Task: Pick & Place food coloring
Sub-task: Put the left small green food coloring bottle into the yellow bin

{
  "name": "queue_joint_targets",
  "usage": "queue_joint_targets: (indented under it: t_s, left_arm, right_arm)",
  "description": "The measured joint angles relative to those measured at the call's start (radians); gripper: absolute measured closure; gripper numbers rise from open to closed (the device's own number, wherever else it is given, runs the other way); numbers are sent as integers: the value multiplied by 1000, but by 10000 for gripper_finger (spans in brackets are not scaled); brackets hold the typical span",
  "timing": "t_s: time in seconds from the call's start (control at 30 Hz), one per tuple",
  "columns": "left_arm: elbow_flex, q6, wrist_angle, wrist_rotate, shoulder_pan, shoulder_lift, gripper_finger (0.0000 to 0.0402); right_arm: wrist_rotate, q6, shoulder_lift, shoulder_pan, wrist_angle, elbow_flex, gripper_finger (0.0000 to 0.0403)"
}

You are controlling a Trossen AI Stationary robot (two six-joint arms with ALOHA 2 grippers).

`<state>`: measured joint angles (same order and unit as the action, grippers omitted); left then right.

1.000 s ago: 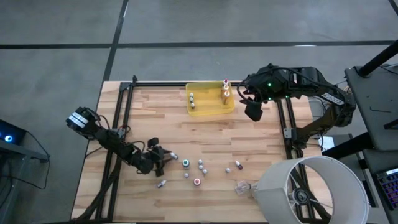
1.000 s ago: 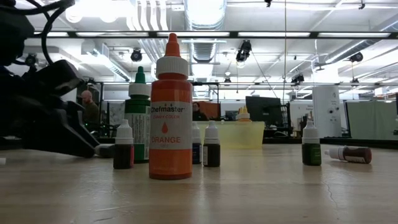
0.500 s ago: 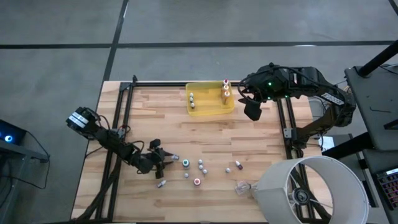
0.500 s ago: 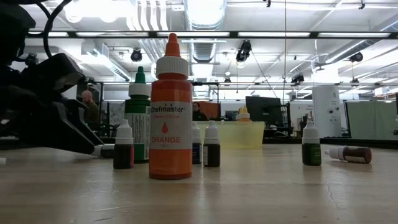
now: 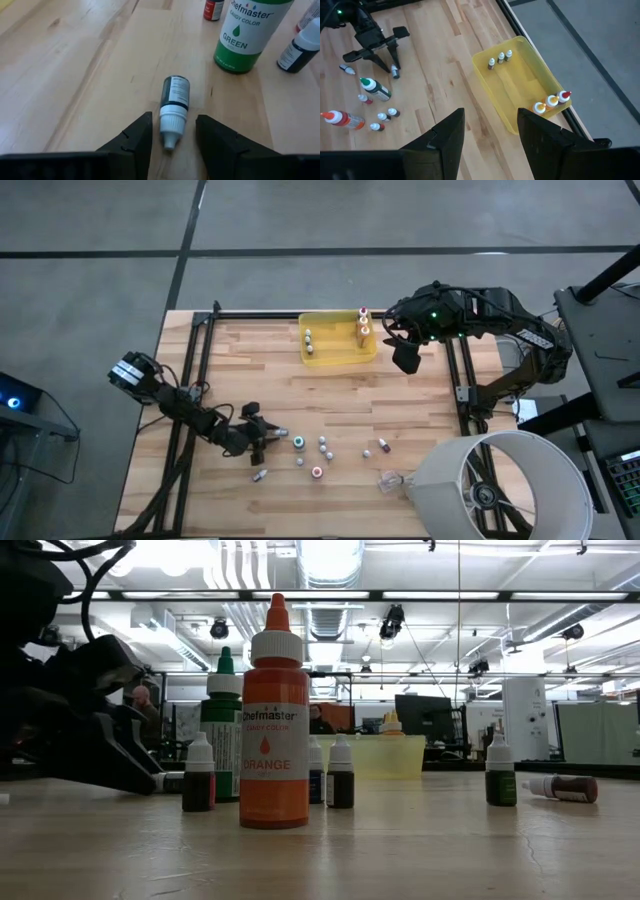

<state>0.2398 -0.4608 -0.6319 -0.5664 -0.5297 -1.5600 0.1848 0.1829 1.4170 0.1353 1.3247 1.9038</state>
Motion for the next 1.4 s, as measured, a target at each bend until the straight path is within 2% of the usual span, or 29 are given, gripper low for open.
queue_joint_targets:
  t_s: [0.2,0.57,0.83,1.1,1.4]
  left_arm:
    - [0,1,0,7,4,0,290]
    - [0,-1,-2,19,5,3,351]
    - [18,-6,19,32,38,77,355]
    - [116,34,317,27,116,251,357]
    - [312,74,671,31,211,422,357]
  right_arm:
    - [0,-1,0,0,0,0,229]
    - [0,-5,0,0,0,0,229]
    - [1,-11,0,0,1,0,229]
    - [0,-8,-1,0,27,0,229]
    - [0,-22,-2,0,40,0,229]
